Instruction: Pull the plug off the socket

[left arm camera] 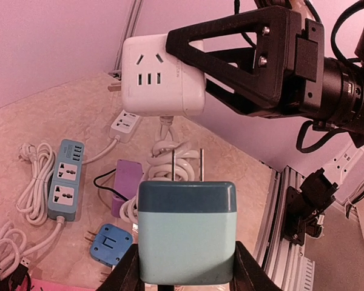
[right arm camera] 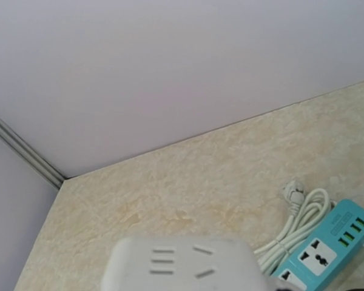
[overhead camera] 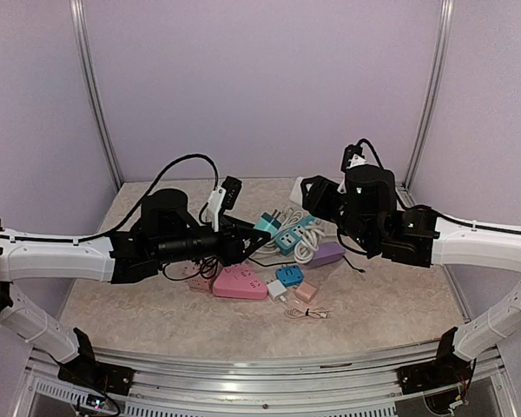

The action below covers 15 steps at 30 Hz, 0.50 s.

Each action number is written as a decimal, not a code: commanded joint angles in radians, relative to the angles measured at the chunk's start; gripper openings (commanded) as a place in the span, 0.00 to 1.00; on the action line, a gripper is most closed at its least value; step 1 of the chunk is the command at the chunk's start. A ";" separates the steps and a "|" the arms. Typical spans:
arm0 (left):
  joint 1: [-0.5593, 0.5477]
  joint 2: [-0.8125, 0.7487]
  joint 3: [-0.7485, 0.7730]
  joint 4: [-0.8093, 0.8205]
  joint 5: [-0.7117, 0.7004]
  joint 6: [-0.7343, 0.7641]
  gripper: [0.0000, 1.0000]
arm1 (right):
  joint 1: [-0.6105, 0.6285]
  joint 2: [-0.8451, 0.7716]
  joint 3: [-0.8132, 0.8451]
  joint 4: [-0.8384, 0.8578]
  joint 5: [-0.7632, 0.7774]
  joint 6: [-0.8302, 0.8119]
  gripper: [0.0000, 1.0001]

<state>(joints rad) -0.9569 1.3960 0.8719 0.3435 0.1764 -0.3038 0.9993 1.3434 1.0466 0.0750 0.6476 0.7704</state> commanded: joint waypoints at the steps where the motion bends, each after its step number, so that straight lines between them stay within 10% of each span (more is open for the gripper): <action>1: 0.029 -0.018 -0.034 -0.028 -0.032 -0.046 0.00 | -0.008 -0.035 -0.002 0.066 0.032 -0.043 0.00; 15: 0.198 -0.089 -0.091 -0.250 -0.011 -0.138 0.00 | -0.051 -0.170 -0.063 -0.010 0.160 -0.107 0.00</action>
<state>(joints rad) -0.7845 1.3102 0.7765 0.1967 0.1543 -0.4171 0.9623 1.2308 0.9989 0.0494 0.7376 0.6971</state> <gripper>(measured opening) 0.419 0.606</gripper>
